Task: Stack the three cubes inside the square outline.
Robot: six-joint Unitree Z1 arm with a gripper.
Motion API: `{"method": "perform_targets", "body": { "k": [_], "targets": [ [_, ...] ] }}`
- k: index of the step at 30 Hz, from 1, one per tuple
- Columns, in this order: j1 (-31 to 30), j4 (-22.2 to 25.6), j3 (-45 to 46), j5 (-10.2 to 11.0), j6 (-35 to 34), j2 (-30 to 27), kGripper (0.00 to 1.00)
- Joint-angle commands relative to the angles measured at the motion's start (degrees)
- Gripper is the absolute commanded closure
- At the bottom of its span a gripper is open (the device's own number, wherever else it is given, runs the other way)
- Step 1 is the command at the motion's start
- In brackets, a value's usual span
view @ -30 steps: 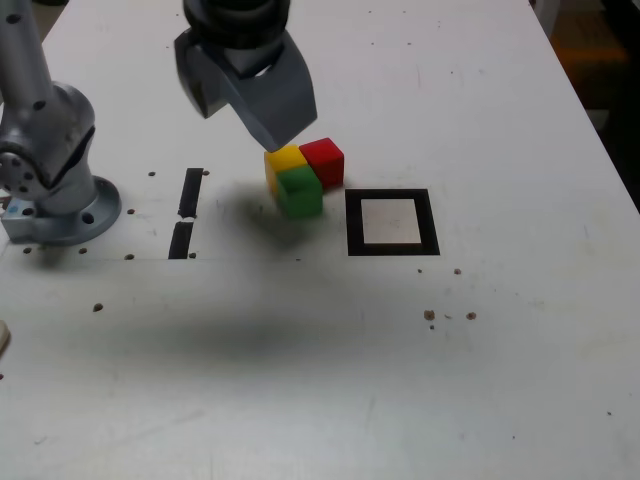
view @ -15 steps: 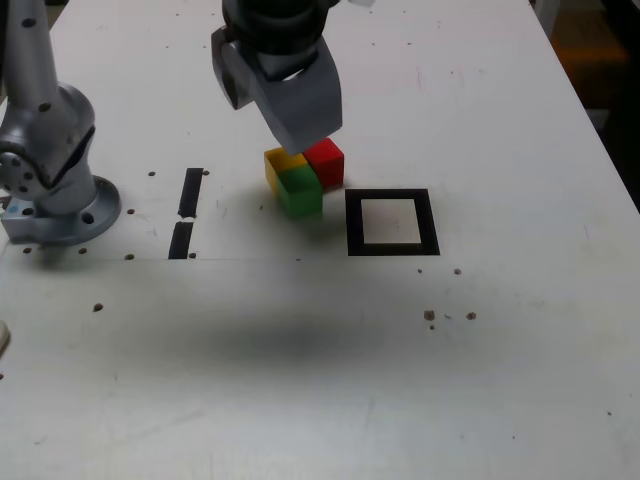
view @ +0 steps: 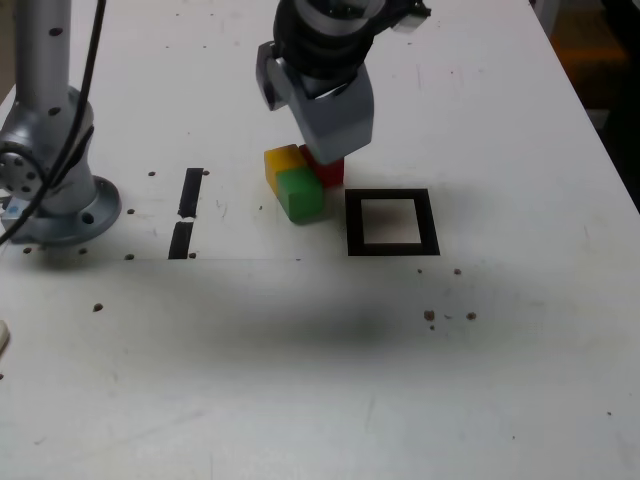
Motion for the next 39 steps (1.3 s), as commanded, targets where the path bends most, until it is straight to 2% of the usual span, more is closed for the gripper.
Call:
{"method": "perform_targets", "body": {
  "k": [1, 8, 21, 27, 32, 34, 39],
  "targets": [
    [1.3, -1.0, -0.2, 0.2, -0.1, 0.5, 0.0],
    [2.2, -3.9, 0.7, -0.2, -0.4, 5.3, 0.0],
    [2.4, -12.2, 3.9, 1.7, -0.6, 6.2, 0.01],
    [3.3, -13.5, 4.6, 2.9, -0.5, 6.5, 0.02],
    [3.6, -13.4, 4.9, 3.9, 0.0, 6.2, 0.1],
    [3.6, -13.0, 4.6, 3.9, 0.7, 6.4, 0.15],
    [3.5, -12.6, 4.6, 2.7, 3.1, 6.6, 0.17]
  ]
}}
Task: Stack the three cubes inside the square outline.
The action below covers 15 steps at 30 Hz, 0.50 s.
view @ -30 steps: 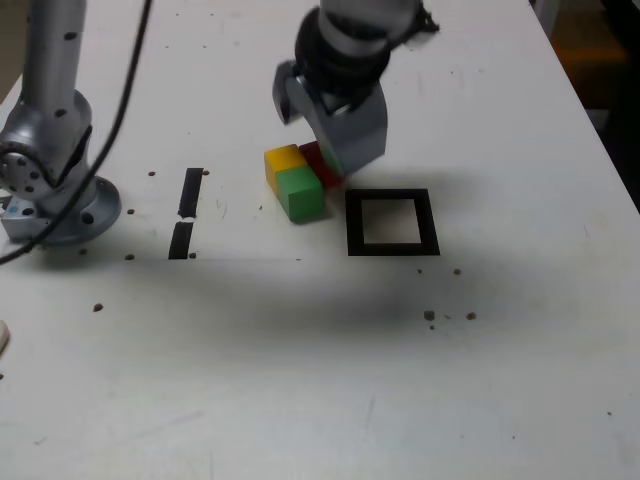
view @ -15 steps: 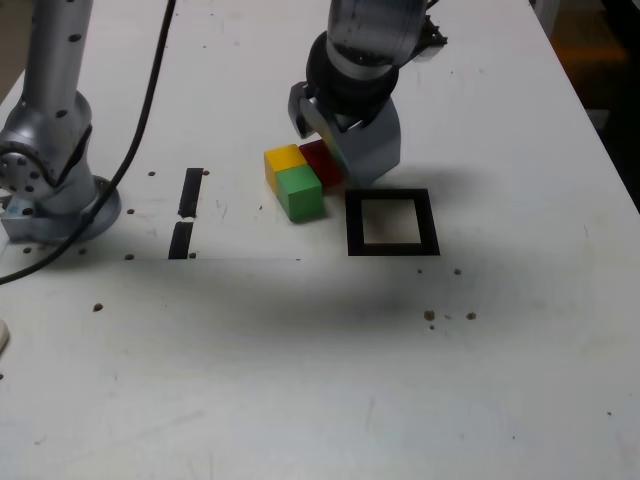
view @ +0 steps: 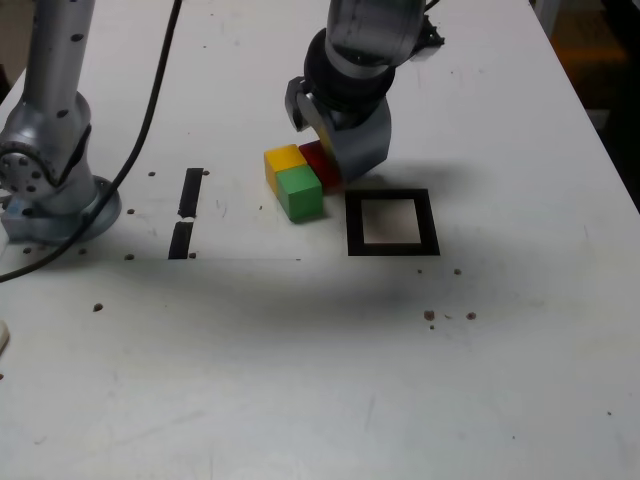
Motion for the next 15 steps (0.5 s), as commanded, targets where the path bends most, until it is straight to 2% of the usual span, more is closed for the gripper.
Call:
{"method": "perform_targets", "body": {
  "k": [1, 9, 15],
  "targets": [
    [-0.1, 0.2, 0.0, -0.4, 0.6, 0.1, 0.17],
    [-0.8, 0.7, 0.5, -1.1, 2.3, 0.2, 0.2],
    [-0.8, 0.4, 0.2, -1.1, 2.0, 0.7, 0.34]
  ]
}}
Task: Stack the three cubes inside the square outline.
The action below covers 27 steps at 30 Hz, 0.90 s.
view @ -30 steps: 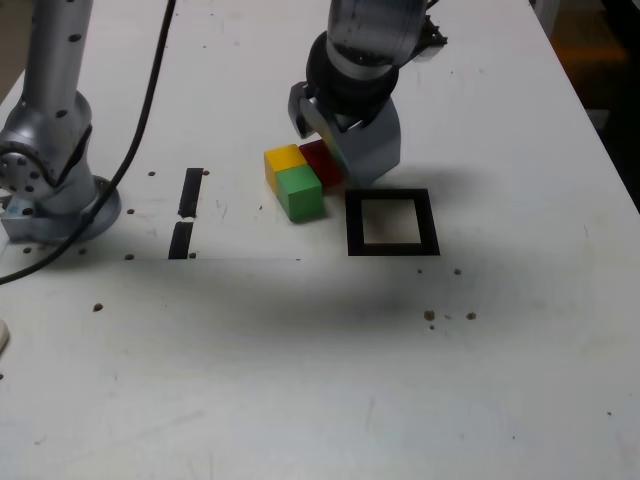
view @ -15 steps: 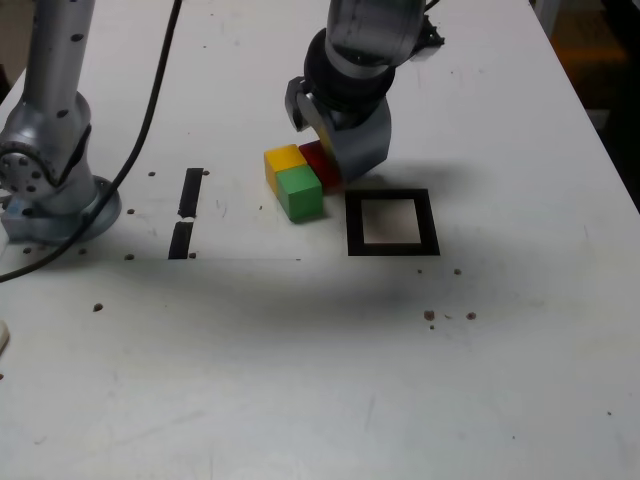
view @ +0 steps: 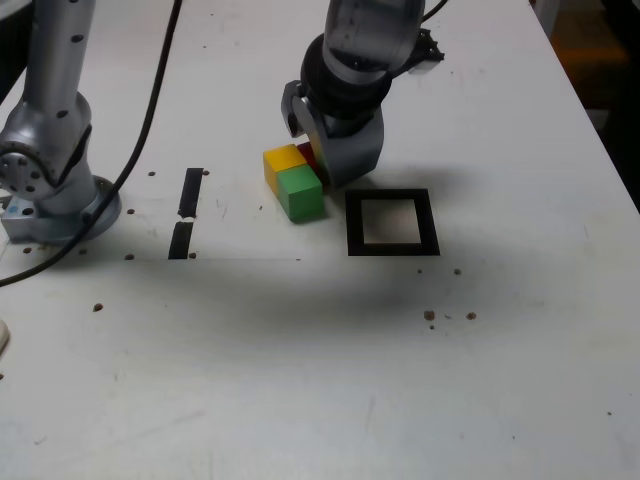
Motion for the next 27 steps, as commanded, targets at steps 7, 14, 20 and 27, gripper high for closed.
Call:
{"method": "perform_targets", "body": {
  "k": [7, 14, 20, 27],
  "targets": [
    [0.0, -0.1, -1.0, 0.1, -1.6, 1.0, 0.54],
    [0.0, -0.8, -1.8, 0.0, -3.7, 1.2, 0.67],
    [0.0, -0.9, -1.9, 0.1, -4.5, 1.2, 0.77],
    [-0.1, 8.1, -8.8, -1.1, -10.9, 1.1, 0.82]
  ]
}}
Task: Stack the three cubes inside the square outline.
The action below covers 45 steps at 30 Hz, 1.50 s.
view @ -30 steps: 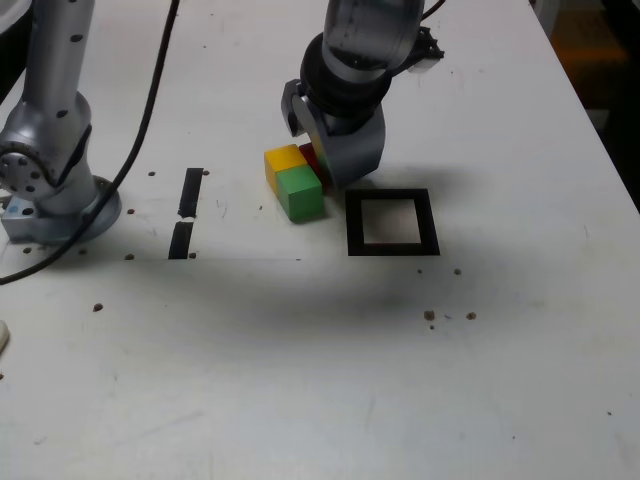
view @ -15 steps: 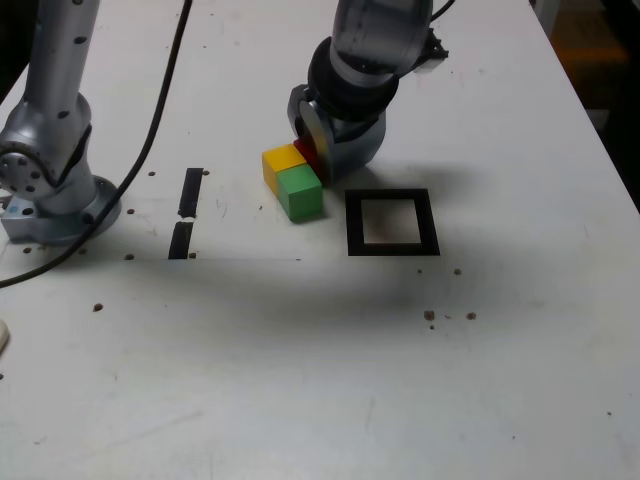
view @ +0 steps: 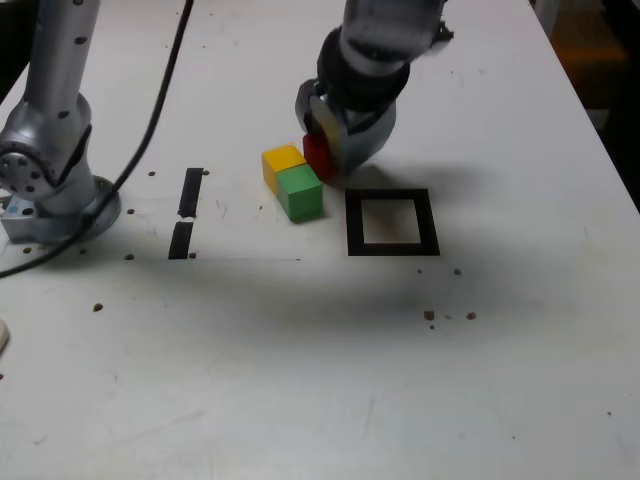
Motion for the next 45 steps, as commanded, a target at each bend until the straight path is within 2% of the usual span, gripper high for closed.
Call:
{"method": "perform_targets", "body": {
  "k": [1, 5, 7, 11, 14, 22, 29, 38, 45],
  "targets": [
    [-0.4, 6.2, -4.1, -1.1, -3.2, -0.1, 0.82],
    [-1.7, 14.5, -10.6, -3.2, -11.3, -0.9, 0.82],
    [-2.5, 16.8, -13.0, -4.5, -15.4, -1.3, 0.82],
    [-3.4, 17.6, -15.8, -7.5, -21.5, -0.5, 0.82],
    [-4.3, 17.7, -17.7, -8.7, -26.0, 1.4, 0.82],
    [-4.4, 21.1, -24.6, -9.1, -35.6, 8.2, 0.82],
    [-5.4, 24.2, -27.0, -10.3, -45.5, 10.7, 0.82],
    [-7.0, 25.2, -28.5, -11.6, -47.2, 12.8, 0.81],
    [-8.1, 28.1, -32.3, -10.4, -47.6, 15.0, 0.81]
  ]
}}
